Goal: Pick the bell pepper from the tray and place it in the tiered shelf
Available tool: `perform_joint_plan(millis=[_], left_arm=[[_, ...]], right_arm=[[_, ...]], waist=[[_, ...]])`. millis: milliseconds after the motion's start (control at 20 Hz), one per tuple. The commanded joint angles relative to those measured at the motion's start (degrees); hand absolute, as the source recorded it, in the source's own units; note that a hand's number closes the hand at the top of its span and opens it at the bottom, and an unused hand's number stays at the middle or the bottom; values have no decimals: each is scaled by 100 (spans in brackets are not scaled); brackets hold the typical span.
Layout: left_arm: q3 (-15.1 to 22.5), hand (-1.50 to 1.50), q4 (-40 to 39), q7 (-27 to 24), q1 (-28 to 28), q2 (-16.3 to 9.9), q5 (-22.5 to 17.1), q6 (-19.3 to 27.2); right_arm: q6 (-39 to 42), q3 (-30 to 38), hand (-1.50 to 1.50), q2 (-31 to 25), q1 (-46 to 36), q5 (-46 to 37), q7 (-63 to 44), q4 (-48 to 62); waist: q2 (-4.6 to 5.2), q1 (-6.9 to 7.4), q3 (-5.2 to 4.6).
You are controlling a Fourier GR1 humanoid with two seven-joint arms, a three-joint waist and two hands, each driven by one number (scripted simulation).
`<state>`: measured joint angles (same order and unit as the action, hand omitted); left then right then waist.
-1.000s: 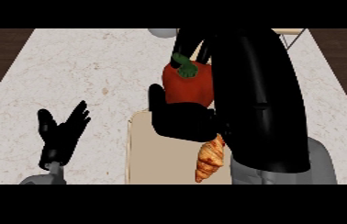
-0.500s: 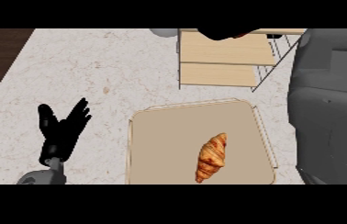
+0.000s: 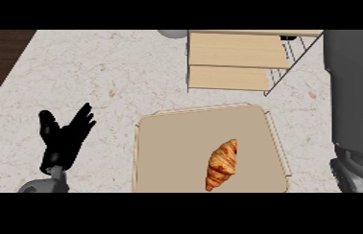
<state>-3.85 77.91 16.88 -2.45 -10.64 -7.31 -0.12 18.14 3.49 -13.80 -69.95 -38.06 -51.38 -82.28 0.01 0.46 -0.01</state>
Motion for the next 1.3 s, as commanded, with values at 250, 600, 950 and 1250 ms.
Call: perform_joint_plan(millis=[250,600,950,1250], left_arm=[[95,0,40,64,60,191,63,48],[-105,0,-451,-358,-118,64,79,-139],[-114,0,-270,-5,-261,126,135,63],[11,0,38,140,-111,183,196,46]], right_arm=[[-652,-61,150,-92,-282,-437,1093,1787],[-1217,41,150,-166,-300,-632,1847,2656],[-1689,312,150,-240,-352,-494,2777,3293],[-1464,353,150,-306,-584,-474,2748,3486]], waist=[[21,65,-3],[29,40,-4],[38,50,-2],[14,37,0]])
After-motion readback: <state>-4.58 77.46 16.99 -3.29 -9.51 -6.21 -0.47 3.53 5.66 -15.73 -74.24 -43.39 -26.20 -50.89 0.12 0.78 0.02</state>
